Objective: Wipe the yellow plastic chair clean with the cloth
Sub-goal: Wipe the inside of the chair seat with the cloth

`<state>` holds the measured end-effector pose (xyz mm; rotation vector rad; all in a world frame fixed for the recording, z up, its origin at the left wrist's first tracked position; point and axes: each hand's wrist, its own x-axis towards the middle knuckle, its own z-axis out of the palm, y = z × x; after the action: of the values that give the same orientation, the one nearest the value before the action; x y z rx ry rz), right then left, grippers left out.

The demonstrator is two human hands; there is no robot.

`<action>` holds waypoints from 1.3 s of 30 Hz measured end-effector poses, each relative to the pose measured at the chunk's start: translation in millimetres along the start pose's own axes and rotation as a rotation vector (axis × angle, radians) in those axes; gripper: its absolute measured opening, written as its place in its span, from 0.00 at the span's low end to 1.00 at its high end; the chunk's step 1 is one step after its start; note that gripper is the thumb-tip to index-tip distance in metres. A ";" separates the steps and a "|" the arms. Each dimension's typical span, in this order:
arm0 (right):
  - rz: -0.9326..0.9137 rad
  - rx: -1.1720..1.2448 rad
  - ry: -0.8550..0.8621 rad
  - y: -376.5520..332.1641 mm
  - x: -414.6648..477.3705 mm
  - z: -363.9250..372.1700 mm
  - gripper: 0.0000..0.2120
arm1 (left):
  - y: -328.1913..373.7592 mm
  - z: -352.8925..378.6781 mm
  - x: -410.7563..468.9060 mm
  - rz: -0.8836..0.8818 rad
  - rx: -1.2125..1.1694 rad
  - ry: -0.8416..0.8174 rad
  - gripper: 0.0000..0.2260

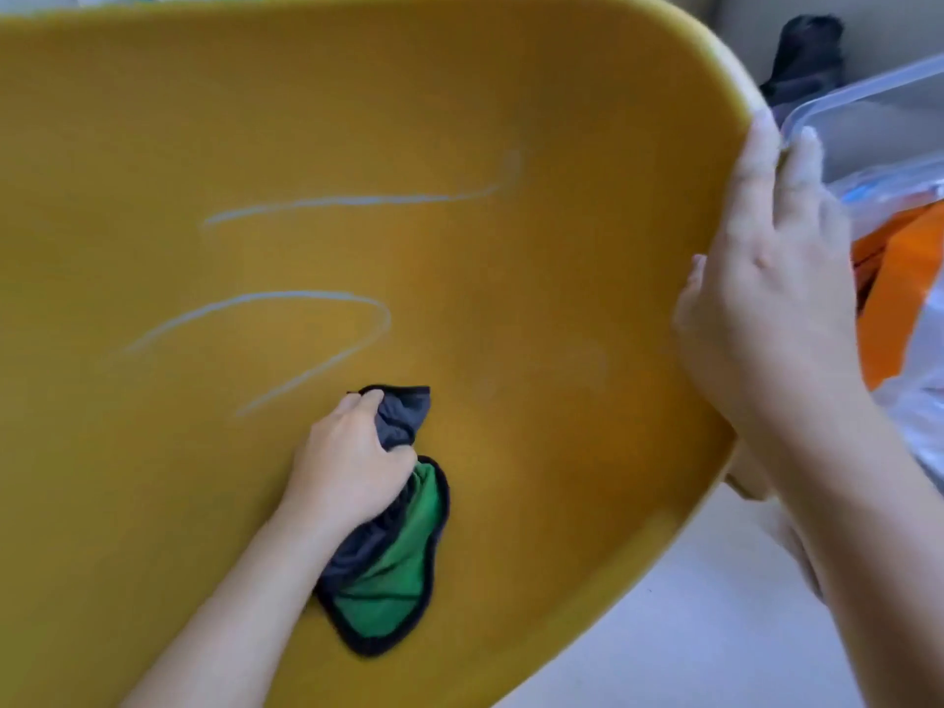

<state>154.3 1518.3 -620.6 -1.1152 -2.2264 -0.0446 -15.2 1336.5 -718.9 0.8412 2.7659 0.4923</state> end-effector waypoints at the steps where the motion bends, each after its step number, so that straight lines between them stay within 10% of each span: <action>1: -0.004 -0.015 -0.002 0.4 -1.2 0.3 0.36 | 6.1 0.0 14.4 0.017 -0.065 0.041 0.29; 10: 0.081 0.135 -0.124 10.1 -3.5 -14.6 0.40 | 79.4 8.5 -66.7 0.891 -0.652 -0.197 0.23; 16: 0.099 0.106 -0.081 4.9 -8.6 -11.3 0.42 | 28.6 17.8 17.5 0.416 -0.319 0.068 0.20; 24: -0.267 -0.361 -0.048 -8.3 -39.9 16.0 0.25 | -38.2 3.8 -48.0 1.002 -0.201 -0.116 0.18; 29: -0.443 -0.591 -0.386 -15.9 -55.2 11.7 0.15 | -118.3 -17.7 43.6 0.276 0.050 0.187 0.17; 36: -0.618 -0.058 -0.871 -105.1 -82.5 65.0 0.20 | -80.8 -13.0 -93.2 0.931 -0.113 -0.232 0.17; 39: -0.689 0.019 -0.845 -140.9 -97.9 88.2 0.18 | -153.1 -41.1 -36.8 0.792 0.114 -0.078 0.19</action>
<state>47.6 1385.4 -711.0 -0.2932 -3.2603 0.1934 -73.7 1185.5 -734.4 1.9361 2.3077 0.3991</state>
